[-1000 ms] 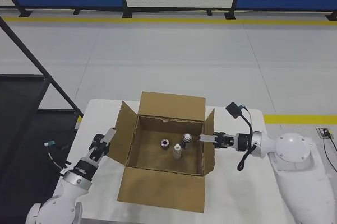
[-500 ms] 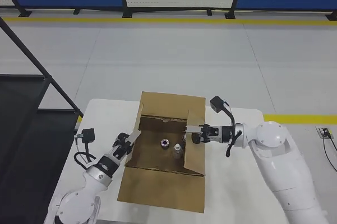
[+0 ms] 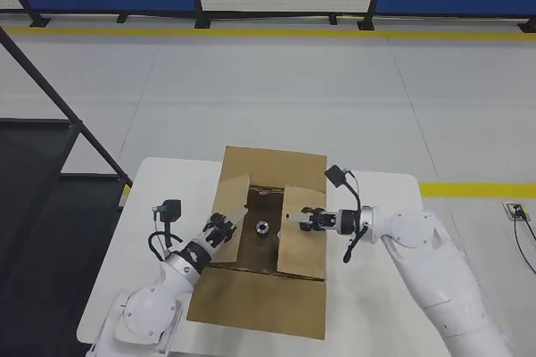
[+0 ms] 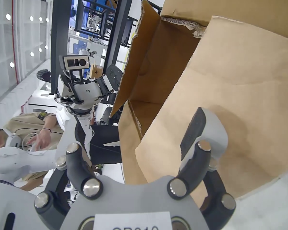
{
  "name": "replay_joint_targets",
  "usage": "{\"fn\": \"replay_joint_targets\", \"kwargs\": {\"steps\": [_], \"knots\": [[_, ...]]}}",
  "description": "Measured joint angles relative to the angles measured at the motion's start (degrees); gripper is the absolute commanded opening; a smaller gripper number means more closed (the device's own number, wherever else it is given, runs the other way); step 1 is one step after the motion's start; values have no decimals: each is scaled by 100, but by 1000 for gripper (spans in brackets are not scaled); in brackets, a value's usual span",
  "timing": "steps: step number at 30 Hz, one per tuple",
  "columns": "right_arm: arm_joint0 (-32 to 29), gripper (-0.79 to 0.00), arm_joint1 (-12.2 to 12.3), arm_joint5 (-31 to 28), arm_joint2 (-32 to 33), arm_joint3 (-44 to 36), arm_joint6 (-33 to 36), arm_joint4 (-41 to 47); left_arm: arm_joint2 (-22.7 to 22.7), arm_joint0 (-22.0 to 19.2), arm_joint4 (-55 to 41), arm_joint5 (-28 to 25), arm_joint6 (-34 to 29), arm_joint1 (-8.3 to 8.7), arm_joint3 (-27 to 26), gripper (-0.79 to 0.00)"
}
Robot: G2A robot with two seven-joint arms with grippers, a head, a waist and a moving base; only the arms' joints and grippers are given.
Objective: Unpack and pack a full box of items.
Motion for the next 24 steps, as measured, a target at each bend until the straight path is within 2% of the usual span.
{"fn": "replay_joint_targets", "kwargs": {"steps": [11,24], "knots": [[-175,0,69,-33,-180,-442,-287,-869,333,-211,235,99,14,-6,425,0],[-309,0,133,-161,-253,-774,-349,-1137,548,-295,556,125,112,-1,714,0]]}}
